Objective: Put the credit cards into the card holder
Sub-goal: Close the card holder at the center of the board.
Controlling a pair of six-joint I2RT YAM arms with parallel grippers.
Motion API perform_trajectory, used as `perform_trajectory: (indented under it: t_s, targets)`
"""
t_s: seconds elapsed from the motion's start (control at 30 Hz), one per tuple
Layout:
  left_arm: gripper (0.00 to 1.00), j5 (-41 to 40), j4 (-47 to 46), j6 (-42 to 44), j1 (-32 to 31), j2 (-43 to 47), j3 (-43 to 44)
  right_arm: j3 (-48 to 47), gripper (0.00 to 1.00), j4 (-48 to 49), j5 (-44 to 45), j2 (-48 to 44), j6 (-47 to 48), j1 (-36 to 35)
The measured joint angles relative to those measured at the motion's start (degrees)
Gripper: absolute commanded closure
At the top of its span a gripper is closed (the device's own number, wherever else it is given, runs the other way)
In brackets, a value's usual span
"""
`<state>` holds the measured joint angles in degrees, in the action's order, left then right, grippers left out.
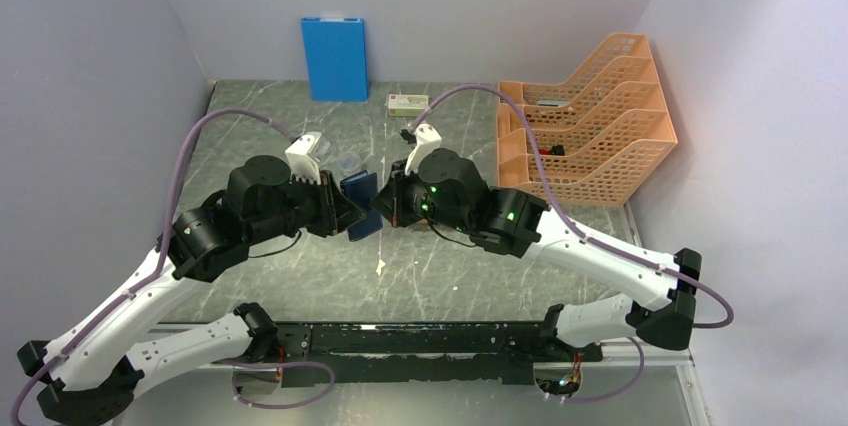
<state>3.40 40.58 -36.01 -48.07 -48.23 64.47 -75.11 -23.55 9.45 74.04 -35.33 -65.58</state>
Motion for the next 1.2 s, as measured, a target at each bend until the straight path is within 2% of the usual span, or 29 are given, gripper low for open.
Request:
perform_trajectory:
  t_s: [0.73, 0.77, 0.93, 1.1, 1.17, 1.2]
  targets:
    - [0.95, -1.7, 1.6, -1.9, 0.7, 0.0, -4.2, 0.4, 1.00, -1.0, -0.9, 4.5, -4.1, 0.3]
    - [0.95, -1.7, 2.0, -1.5, 0.7, 0.0, -4.2, 0.8, 0.96, -0.6, -1.3, 4.4, -4.2, 0.3]
    - [0.95, -3.4, 4.7, 1.6, 0.3, 0.7, -3.8, 1.3, 0.56, 1.5, -4.7, 4.8, -5.0, 0.0]
    - [0.95, -3.5, 6.2, 3.1, -0.7, 2.3, -3.0, 2.2, 0.35, 3.6, -5.6, 3.3, -5.9, 0.2]
    - [0.95, -3.4, 6.0, 3.3, -1.1, 3.5, -3.0, 2.6, 0.13, 4.0, -6.2, 2.4, -6.5, 0.2]
    - [0.95, -3.2, 6.0, 3.4, -1.4, 4.1, -3.0, 2.6, 0.08, 4.4, -6.2, 1.9, -6.8, 0.2]
